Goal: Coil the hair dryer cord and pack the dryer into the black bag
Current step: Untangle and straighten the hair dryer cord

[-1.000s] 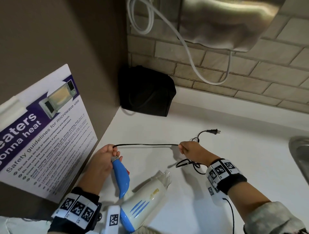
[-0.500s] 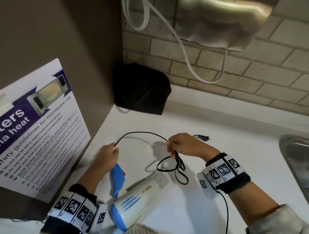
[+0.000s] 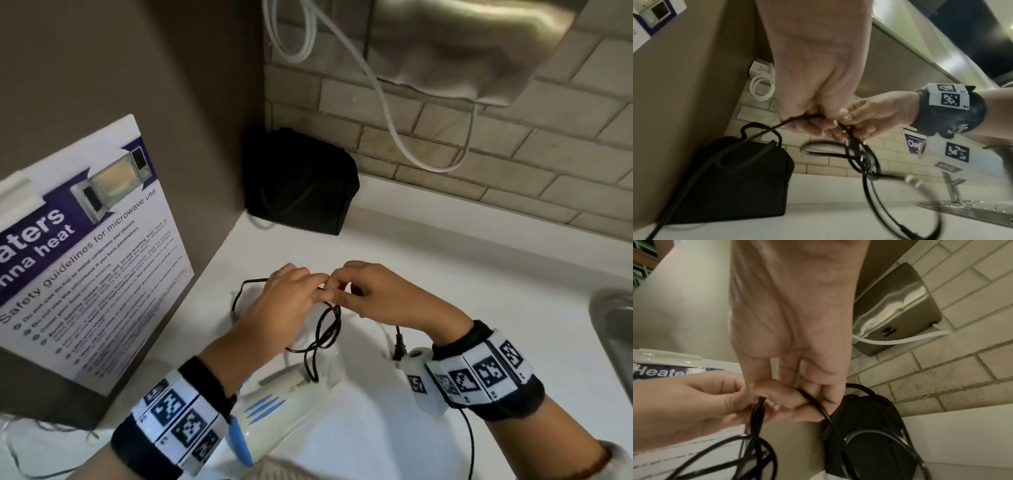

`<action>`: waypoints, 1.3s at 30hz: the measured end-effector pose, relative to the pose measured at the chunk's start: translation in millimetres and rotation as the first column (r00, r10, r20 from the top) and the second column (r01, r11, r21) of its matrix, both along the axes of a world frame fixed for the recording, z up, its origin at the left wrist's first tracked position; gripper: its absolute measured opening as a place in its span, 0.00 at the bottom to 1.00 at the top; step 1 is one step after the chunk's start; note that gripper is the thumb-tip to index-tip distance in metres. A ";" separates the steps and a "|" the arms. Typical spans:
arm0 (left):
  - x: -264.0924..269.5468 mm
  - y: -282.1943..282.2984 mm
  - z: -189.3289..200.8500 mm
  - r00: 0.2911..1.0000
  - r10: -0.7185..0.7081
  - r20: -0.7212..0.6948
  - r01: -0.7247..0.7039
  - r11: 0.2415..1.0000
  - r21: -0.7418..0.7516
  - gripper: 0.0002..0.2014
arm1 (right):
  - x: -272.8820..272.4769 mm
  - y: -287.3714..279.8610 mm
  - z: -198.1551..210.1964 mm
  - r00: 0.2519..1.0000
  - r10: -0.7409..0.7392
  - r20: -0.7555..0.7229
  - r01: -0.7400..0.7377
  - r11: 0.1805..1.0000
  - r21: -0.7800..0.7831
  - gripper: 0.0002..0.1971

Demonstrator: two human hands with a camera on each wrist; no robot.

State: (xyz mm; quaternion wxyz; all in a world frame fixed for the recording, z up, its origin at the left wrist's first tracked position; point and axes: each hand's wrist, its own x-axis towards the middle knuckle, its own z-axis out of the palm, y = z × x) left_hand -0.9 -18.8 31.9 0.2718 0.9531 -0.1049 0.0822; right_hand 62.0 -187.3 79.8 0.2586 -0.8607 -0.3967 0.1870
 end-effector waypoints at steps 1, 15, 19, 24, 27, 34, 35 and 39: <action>-1.4 3.2 1.1 0.999 0.046 -0.020 -0.048 0.997 -0.066 0.13 | 1.2 -4.2 1.4 1.000 -0.012 -0.018 0.012 1.000 0.012 0.08; -0.2 36.0 30.7 0.927 0.335 -0.170 -0.360 0.660 -0.660 0.13 | -11.4 -25.6 -14.9 0.967 -0.115 -0.228 0.121 0.993 0.012 0.11; -0.2 48.3 43.4 0.937 0.315 -0.154 -0.319 0.582 -0.749 0.13 | -6.6 -28.6 -28.2 0.938 -0.274 -0.212 0.266 0.962 -0.064 0.11; 0.3 61.9 34.6 0.941 0.304 -0.152 -0.291 0.493 -0.820 0.14 | 10.5 -36.9 -51.6 0.892 -0.430 -0.141 0.403 0.897 -0.182 0.13; -1.3 67.2 30.4 0.942 0.302 -0.149 -0.280 0.459 -0.843 0.15 | 21.2 -42.6 -65.6 0.847 -0.517 -0.122 0.480 0.843 -0.241 0.13; -3.8 80.3 26.7 0.934 0.322 -0.157 -0.290 0.420 -0.860 0.15 | 38.8 -54.5 -96.6 0.785 -0.619 -0.020 0.574 0.740 -0.351 0.14; -4.4 78.2 25.4 0.939 0.305 -0.160 -0.292 0.459 -0.839 0.14 | 40.5 -53.7 -98.8 0.791 -0.612 -0.013 0.567 0.741 -0.360 0.14; -7.9 70.3 20.1 0.948 0.249 -0.198 -0.305 0.541 -0.784 0.12 | 45.7 -47.8 -101.5 0.813 -0.583 0.004 0.542 0.753 -0.373 0.14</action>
